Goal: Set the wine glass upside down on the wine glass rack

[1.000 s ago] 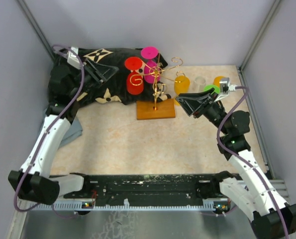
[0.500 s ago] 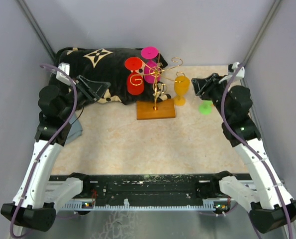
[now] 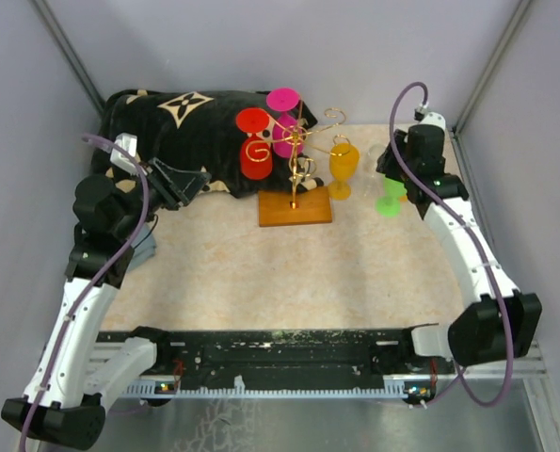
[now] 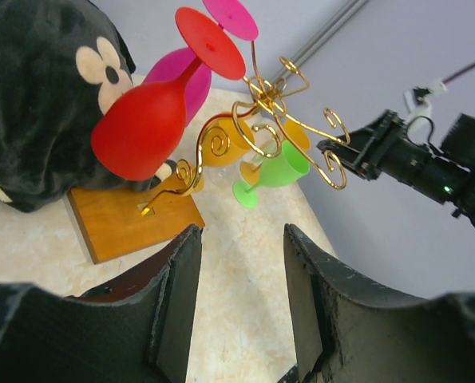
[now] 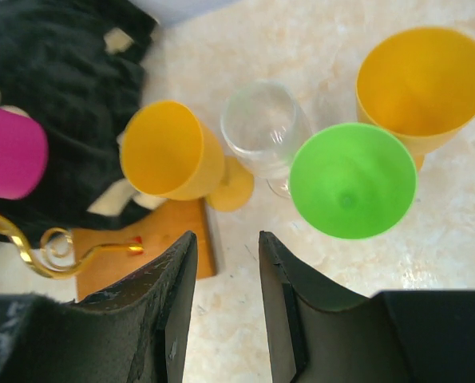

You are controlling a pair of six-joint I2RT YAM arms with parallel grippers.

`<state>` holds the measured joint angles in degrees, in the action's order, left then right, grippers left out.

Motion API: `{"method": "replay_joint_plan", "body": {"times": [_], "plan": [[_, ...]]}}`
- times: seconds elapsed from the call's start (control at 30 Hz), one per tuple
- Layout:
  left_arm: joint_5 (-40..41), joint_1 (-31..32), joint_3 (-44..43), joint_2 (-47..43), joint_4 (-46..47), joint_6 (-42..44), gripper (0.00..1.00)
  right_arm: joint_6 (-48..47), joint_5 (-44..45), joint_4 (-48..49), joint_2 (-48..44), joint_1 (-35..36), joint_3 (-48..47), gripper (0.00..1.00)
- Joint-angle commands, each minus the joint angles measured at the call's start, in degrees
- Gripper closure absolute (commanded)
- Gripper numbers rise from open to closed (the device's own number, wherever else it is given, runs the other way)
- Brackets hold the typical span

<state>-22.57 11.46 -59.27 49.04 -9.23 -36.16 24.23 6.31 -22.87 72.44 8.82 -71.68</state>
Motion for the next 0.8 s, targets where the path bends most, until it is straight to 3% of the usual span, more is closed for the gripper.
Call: {"method": "replay_joint_plan", "body": {"times": [0.0, 0.77], "plan": [[-2.7, -0.21, 0.62, -0.79, -0.76, 1.69, 0.48, -2.58, 0.69, -1.6, 4.4, -0.25, -3.86, 0.62], [-4.88, -0.21, 0.64, 0.78, -1.93, 3.33, 0.48, -4.99, 5.17, 0.46, 14.5, -2.58, -4.86, 0.62]]}}
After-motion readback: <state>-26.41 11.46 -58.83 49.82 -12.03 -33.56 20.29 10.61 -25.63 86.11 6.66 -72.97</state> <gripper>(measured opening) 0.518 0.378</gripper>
